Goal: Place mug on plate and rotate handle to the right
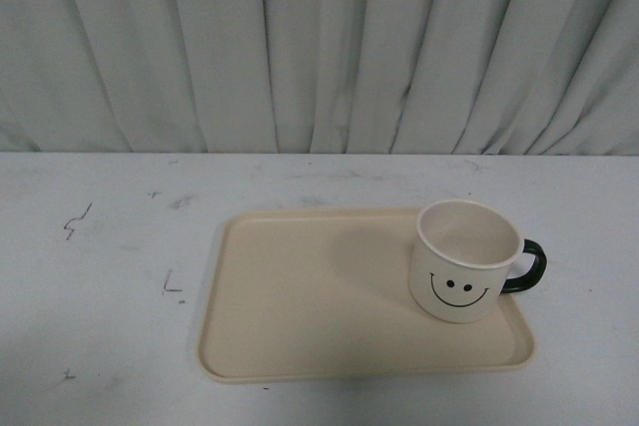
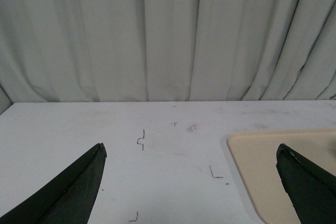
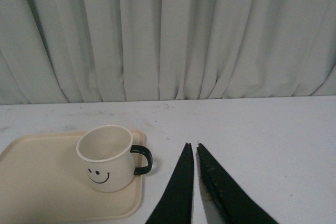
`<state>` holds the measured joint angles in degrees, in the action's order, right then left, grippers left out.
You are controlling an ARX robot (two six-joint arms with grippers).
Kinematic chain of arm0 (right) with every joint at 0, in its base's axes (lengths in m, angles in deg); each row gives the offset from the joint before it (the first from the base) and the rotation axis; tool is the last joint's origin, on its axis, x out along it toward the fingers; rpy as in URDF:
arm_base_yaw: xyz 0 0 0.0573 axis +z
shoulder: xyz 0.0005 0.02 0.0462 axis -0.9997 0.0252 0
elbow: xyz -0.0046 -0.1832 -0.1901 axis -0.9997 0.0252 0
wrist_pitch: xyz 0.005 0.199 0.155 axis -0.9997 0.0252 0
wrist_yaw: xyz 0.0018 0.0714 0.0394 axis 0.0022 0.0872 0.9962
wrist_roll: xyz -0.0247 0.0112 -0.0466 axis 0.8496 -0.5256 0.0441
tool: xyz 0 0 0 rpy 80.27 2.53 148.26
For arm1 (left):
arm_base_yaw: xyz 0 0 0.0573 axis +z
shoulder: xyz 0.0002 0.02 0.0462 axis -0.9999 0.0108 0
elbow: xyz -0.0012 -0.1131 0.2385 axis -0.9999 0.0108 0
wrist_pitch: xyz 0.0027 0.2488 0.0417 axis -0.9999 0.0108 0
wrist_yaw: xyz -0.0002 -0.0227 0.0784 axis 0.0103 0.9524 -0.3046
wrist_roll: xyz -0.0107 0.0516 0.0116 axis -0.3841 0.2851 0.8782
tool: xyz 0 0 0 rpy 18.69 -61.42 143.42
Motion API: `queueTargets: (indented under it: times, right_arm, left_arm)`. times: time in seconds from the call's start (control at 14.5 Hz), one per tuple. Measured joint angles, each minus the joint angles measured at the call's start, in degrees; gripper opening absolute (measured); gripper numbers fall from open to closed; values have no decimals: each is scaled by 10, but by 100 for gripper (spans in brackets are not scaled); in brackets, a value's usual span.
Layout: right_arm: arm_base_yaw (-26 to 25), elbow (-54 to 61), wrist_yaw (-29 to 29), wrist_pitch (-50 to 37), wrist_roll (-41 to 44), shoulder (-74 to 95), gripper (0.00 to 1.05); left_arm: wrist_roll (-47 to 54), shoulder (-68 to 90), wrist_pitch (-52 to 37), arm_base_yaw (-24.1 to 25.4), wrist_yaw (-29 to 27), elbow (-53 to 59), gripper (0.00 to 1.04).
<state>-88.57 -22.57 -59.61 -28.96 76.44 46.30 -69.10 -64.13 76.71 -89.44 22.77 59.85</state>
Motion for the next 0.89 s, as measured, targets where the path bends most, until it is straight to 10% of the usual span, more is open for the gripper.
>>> queueTargets:
  times: [0.34,0.69,0.89]
  right_arm:
    - [0,0,0,0,0,0,35]
    - [0,0,0,0,0,0,97]
    - [0,0,0,0,-1,0,98]
  left_arm:
    - [0,0,0,0,0,0,98]
    - [0,0,0,0,0,0,98]
    - [0,0,0,0,0,0,98]
